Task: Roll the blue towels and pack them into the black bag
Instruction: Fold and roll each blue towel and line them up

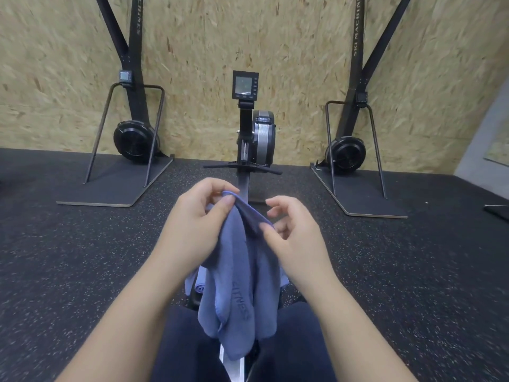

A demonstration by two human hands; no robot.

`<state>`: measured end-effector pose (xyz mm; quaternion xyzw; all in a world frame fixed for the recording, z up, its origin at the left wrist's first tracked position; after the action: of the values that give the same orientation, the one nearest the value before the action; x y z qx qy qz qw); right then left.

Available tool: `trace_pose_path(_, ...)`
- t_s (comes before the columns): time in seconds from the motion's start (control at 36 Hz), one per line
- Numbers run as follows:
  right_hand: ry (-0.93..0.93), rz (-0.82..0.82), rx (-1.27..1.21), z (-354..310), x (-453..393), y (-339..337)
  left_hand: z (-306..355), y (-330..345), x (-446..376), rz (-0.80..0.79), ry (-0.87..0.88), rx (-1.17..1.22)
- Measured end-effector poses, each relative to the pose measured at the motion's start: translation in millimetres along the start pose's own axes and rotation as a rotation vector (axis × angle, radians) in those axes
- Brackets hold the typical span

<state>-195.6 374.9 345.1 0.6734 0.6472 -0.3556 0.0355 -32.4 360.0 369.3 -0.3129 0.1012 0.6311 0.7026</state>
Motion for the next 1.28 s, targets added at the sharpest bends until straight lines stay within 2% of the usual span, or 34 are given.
trace_pose_path(0.33,0.228,0.065,0.098,49.6,10.4,-17.3,-21.7,-31.0,-2.0,0.165,-0.067,0.058)
trace_pose_path(0.42,0.24,0.087,0.047,46.2,8.9,-19.6,-34.2,-38.2,-0.9,0.223,-0.098,0.042)
trace_pose_path(0.5,0.201,0.05,-0.057,26.4,-0.2,-12.7,-51.9,-38.7,0.7,0.257,-0.204,0.044)
trace_pose_path(0.61,0.143,-0.075,-0.126,-1.5,-17.1,8.8,-60.0,-22.7,5.0,0.163,-0.269,0.012)
trace_pose_path(0.75,0.199,-0.117,-0.138,-7.7,-30.4,27.4,-41.4,0.7,14.2,0.005,-0.207,0.012)
trace_pose_path(0.89,0.224,-0.173,-0.279,-11.3,-24.0,38.5,-30.8,7.9,16.5,-0.079,-0.189,0.039)
trace_pose_path(1.08,0.221,-0.256,-0.34,-13.6,-8.1,36.9,-35.0,5.9,19.3,-0.026,-0.255,0.003)
trace_pose_path(1.19,0.22,-0.228,-0.178,-8.2,-0.3,34.3,-37.1,3.7,19.9,0.029,-0.271,-0.033)
trace_pose_path(1.28,0.251,-0.164,-0.04,-2.6,3.6,26.2,-41.0,-1.8,20.7,0.089,-0.284,0.04)
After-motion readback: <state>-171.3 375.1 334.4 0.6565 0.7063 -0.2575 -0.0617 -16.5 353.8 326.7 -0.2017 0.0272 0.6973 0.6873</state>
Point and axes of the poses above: each hand's wrist, its own x-axis away from the middle knuckle, its own y-axis out of the palm, z = x × y, the point moved 4 cm from there along -x, towards the middle knuckle, and after that the axes turned 9 degrees about -z, right-handed, at the moved point
